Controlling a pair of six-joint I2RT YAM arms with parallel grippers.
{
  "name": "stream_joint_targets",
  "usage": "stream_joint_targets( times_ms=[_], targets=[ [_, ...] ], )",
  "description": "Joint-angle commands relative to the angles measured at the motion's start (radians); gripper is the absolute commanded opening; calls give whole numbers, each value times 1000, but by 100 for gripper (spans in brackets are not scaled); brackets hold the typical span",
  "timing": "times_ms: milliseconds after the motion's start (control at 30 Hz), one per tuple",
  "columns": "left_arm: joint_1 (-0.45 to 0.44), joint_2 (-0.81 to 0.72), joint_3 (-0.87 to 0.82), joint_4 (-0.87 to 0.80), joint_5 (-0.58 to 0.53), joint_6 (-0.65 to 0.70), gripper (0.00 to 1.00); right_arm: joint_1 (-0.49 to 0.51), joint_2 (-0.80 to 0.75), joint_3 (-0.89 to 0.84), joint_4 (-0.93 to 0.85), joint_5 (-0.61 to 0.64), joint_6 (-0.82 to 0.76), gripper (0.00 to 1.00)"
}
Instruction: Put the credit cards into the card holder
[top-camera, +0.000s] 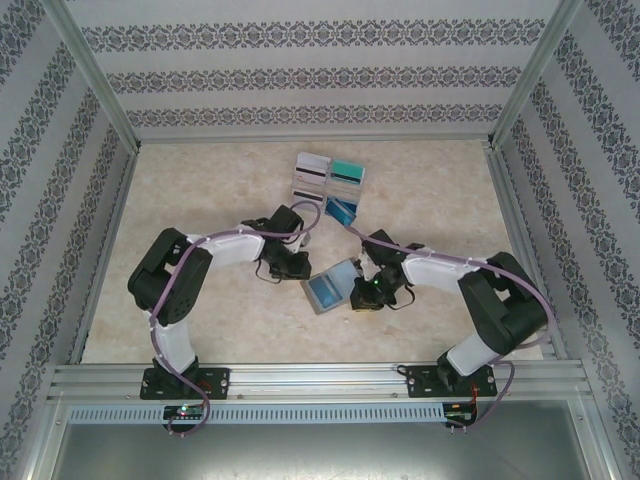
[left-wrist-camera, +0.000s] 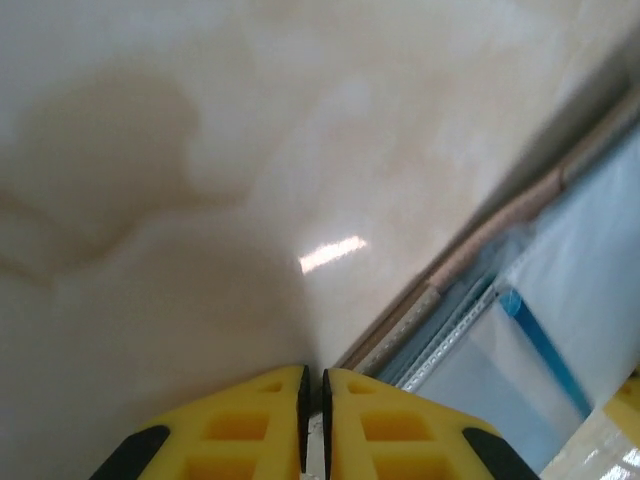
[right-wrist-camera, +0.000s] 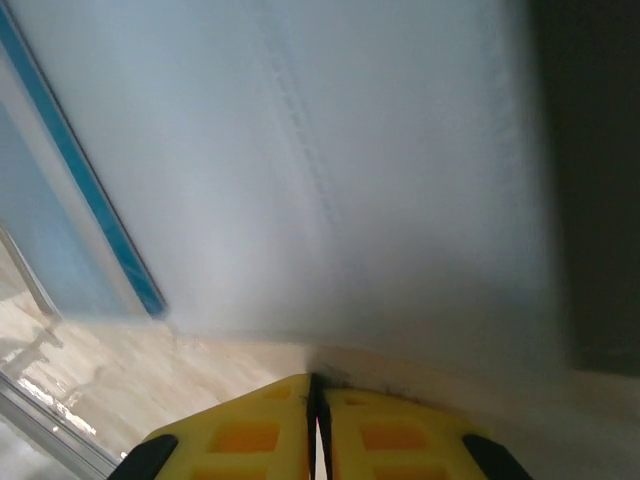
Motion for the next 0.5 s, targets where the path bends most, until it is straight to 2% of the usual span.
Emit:
stream_joint_targets(
  times_ms=[0, 167, 467],
  targets=[
    [-42, -53, -85, 18, 30, -90, 14, 2, 115, 132, 278, 113, -39, 13],
    [-84, -125, -172, 82, 21, -171, 14, 12, 236, 296, 281, 64, -61, 13],
    [-179, -82, -148, 168, 3, -246, 14, 54, 357, 516, 224, 1, -107, 14]
  ],
)
